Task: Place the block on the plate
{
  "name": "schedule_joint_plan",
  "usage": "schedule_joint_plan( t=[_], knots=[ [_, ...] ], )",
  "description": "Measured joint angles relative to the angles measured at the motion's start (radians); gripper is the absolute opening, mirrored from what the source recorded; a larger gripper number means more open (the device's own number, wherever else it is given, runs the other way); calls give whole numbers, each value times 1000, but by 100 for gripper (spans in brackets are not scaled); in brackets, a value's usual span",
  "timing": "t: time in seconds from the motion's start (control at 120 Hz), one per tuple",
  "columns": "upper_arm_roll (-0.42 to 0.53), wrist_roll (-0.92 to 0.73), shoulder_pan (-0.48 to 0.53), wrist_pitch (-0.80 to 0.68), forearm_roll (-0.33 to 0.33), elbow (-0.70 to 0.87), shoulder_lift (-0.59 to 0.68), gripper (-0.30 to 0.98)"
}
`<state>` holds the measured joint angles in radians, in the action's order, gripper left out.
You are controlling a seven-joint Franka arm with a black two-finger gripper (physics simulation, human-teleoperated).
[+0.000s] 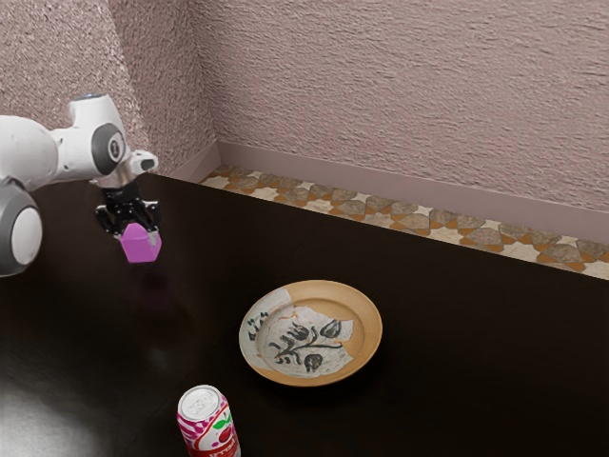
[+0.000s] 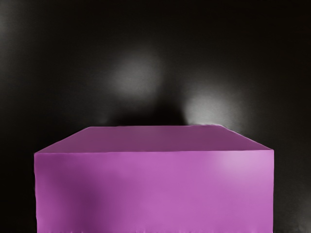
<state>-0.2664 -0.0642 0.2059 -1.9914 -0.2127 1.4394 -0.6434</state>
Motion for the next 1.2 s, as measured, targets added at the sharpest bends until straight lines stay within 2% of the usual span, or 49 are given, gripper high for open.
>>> schedule_joint_plan(
  t=[0.167, 0.5, 0.925, 1.025, 1.2],
  knots=[
    [-6, 7, -67, 5, 11, 42, 64, 38],
    [-44, 38, -262, 9, 18, 109, 131, 37],
    [-77, 116, -490, 10, 29, 126, 142, 37],
    [-131, 138, -565, 10, 35, 127, 145, 37],
    [-156, 176, -648, 11, 40, 134, 148, 37]
  ],
)
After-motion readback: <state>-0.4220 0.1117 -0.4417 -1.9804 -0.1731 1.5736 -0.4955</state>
